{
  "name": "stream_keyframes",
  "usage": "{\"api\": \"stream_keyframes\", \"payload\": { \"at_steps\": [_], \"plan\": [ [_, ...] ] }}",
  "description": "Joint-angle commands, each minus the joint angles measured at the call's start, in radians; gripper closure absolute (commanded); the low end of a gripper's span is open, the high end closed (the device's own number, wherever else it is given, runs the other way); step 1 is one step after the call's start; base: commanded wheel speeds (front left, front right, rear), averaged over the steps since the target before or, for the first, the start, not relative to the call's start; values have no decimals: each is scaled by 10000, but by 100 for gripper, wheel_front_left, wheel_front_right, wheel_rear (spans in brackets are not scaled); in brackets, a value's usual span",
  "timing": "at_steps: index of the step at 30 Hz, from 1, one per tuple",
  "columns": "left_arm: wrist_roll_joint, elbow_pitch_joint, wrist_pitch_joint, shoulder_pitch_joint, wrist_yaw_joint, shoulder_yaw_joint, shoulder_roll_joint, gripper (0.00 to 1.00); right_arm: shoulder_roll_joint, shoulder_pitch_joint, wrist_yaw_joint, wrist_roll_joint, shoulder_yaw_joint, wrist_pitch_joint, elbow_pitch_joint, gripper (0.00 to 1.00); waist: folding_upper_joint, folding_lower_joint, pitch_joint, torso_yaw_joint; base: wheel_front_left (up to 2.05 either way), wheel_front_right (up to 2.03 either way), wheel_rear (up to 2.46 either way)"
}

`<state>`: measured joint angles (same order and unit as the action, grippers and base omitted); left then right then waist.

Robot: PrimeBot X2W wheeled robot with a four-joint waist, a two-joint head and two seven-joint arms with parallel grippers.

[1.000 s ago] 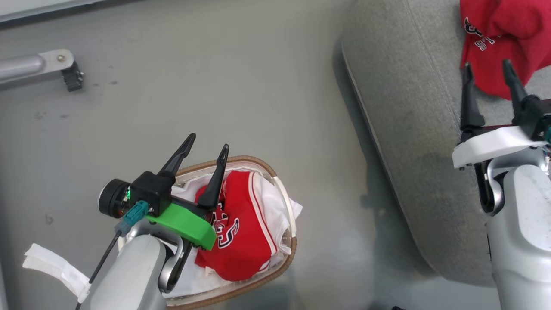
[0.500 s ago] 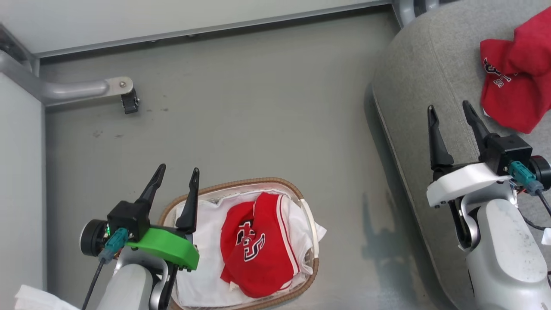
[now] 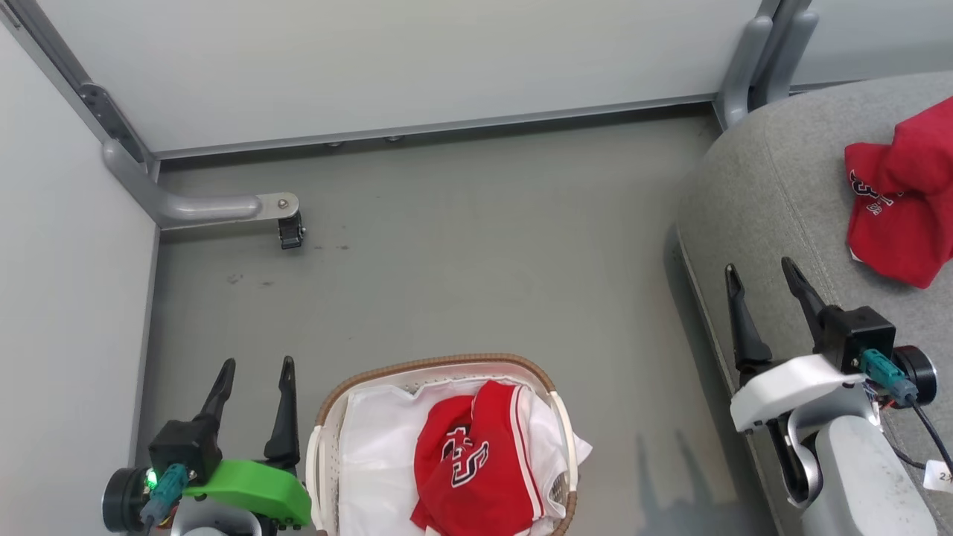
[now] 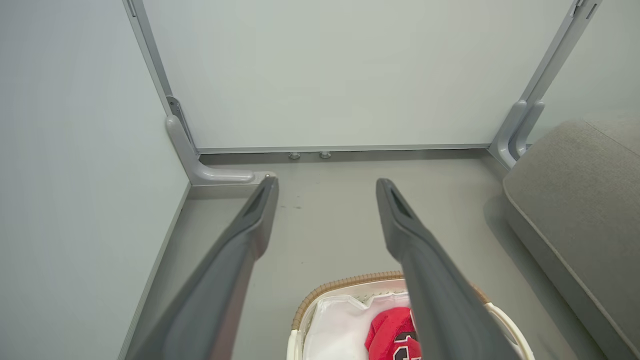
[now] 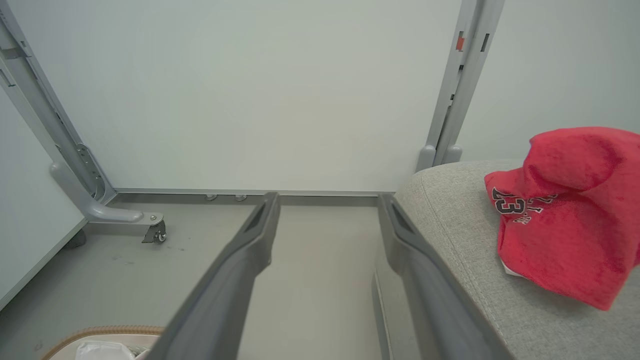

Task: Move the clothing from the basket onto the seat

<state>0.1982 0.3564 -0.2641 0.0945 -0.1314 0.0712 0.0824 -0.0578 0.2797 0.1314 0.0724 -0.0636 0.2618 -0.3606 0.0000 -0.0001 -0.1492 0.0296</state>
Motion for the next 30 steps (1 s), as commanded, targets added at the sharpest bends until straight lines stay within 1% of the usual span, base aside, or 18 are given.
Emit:
{"api": "stream_keyframes", "payload": {
  "at_steps": [1,7,18,24,30],
  "plan": [
    [-78,-105,-3,-222,14,-164,-26,0,-18,-270,-14,88,-17,48,55,0,0,1,293,-161,0,0,0],
    [-309,-265,-3,-818,14,-497,-194,0,11,-880,-14,258,106,48,-19,0,0,1,708,-151,0,0,0],
    [-397,-319,-3,-1340,14,-456,-299,0,39,-1498,-14,357,147,48,-169,0,0,1,1196,-131,0,0,0],
    [-240,-305,-3,-1224,14,-330,-308,0,43,-1251,-14,311,160,48,-102,0,0,1,1032,-52,0,0,0],
    [-106,-161,-3,-849,14,235,-307,0,51,-973,-14,330,156,48,25,0,0,1,539,124,0,0,0]
  ]
}}
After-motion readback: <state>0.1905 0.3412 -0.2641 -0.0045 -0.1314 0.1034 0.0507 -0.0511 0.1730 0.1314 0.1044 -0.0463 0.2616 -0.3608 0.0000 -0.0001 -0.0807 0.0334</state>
